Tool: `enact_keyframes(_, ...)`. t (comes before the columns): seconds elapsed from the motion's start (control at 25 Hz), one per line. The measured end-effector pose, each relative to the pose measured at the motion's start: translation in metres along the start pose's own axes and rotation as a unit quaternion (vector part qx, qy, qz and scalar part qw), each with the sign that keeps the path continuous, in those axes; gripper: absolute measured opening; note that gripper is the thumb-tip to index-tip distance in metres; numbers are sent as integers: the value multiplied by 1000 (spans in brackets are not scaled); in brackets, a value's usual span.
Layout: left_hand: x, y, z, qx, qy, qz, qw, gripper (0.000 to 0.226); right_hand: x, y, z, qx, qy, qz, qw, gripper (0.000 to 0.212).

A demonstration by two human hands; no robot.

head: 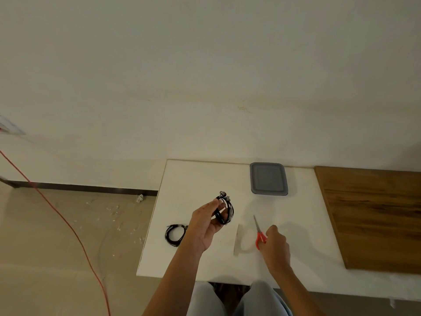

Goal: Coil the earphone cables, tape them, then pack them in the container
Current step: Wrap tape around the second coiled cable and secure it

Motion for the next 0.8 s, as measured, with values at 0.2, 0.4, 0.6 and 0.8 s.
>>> enact_keyframes(0.2, -3, 9, -5, -17, -15, 12, 1000, 14, -21, -1, 8, 2, -23, -89, 996, 17)
enact_keyframes(0.4, 0, 20, -6, -46, -17, 43, 998, 14, 33, -42, -5, 37, 76, 61, 995, 10)
enact_keyframes(0.6, -11, 45, -23, -142, -36, 69, 987, 16, 95, -142, -51, 156, 57, 441, 882, 12)
enact_keyframes(0.8, -22, 69, -54, -235, -23, 110, 965, 20, 98, -171, -68, 139, 57, 444, 883, 9)
Point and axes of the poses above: each hand's wrist, its own z-axis towards the middle knuckle, its own x-axis out of the back of the hand, y = z × x, the point moved 10 cm from there along z, towards the middle knuckle, and after that the axes turned 1 degree about x, right-handed, at the moved point
